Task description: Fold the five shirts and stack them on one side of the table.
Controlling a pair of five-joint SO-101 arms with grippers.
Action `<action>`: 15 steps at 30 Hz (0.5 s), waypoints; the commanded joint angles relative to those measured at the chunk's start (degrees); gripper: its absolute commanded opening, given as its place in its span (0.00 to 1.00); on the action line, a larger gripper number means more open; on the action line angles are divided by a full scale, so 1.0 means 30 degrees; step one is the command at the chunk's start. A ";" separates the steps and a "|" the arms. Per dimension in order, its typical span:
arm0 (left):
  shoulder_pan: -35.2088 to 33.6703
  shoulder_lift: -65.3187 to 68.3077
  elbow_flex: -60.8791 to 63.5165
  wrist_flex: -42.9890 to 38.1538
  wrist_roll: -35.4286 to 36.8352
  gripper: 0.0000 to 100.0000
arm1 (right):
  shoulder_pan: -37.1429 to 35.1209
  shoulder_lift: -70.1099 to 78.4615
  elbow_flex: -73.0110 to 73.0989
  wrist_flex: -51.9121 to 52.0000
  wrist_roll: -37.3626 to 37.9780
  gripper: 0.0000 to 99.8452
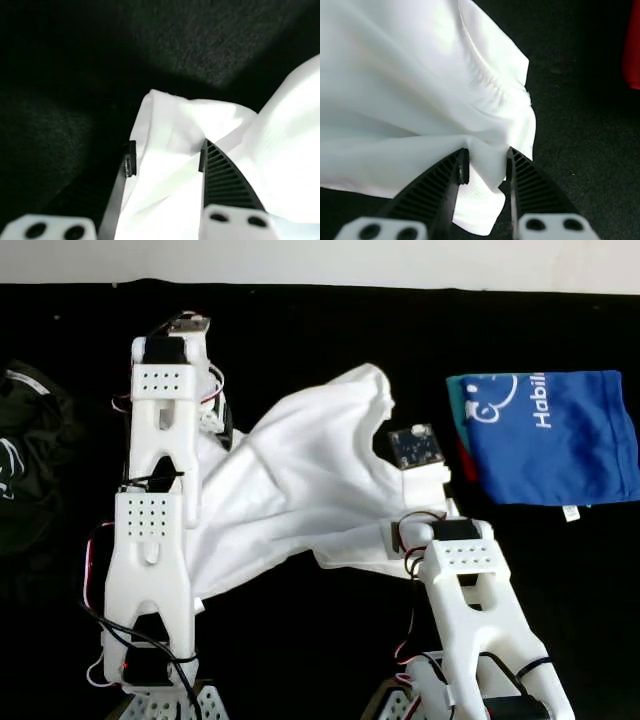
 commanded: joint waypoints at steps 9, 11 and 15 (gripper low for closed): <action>-0.0190 -0.1216 -0.1568 -0.1231 0.0440 0.02 | -0.0220 0.0044 0.0015 -0.0425 -0.0059 0.12; -0.0220 -0.1685 -0.2799 -0.0733 0.0791 0.01 | -0.0220 0.0044 0.0015 -0.0513 -0.0117 0.12; -0.0278 -0.2886 -0.4586 0.0147 0.0791 0.01 | -0.0220 0.0044 0.0659 -0.1626 -0.0117 0.12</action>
